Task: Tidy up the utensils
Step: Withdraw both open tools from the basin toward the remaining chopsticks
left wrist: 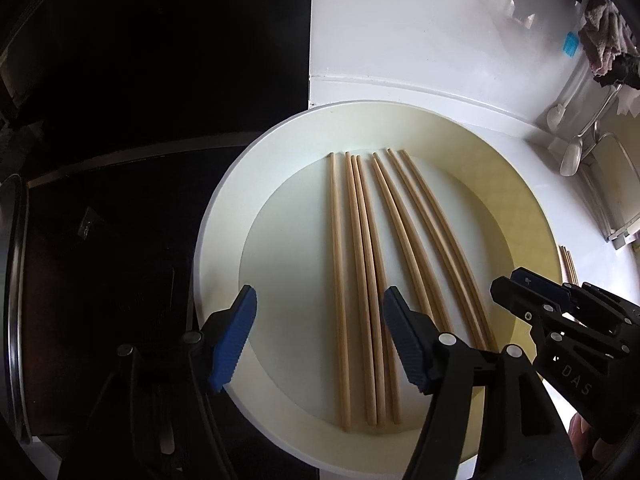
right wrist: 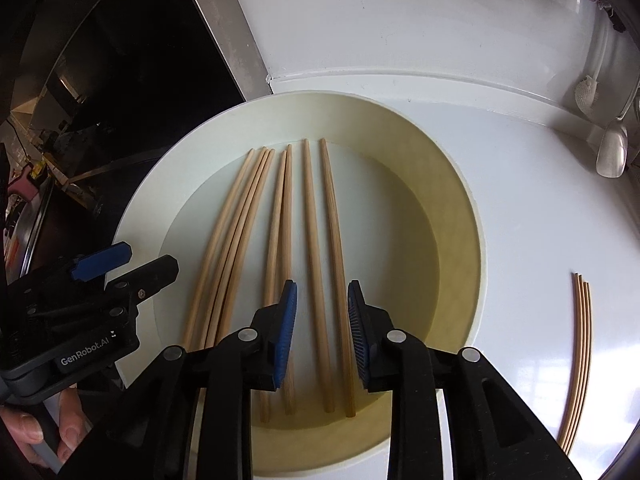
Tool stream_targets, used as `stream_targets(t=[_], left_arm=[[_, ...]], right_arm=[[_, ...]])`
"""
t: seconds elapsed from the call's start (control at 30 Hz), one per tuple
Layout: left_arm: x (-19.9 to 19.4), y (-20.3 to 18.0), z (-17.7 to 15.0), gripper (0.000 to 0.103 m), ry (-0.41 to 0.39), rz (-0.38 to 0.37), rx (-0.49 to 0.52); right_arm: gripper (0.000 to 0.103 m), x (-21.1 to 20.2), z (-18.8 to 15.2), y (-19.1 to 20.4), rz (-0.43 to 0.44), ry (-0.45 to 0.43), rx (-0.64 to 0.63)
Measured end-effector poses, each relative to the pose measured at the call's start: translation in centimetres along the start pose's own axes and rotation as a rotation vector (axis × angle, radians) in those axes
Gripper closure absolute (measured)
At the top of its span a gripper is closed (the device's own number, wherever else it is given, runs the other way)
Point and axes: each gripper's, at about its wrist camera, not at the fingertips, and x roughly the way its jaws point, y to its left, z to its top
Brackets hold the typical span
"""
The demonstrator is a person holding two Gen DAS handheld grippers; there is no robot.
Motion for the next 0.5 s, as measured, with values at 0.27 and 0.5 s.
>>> stream_targets(t=[0.27, 0.5], left_arm=[[-2.9, -0.7, -1.8, 0.028, -0.051, -0.009, -0.003], [-4.4, -2.4, -3.3, 0.026, -0.075, -0.038, 0.017]], right_arm=[[0.061, -3.1, -2.4, 0.1, -0.02, -0.033, 0.0], [0.058, -5.4, -4.6, -1.5, -0.049, -0.045, 0.037]])
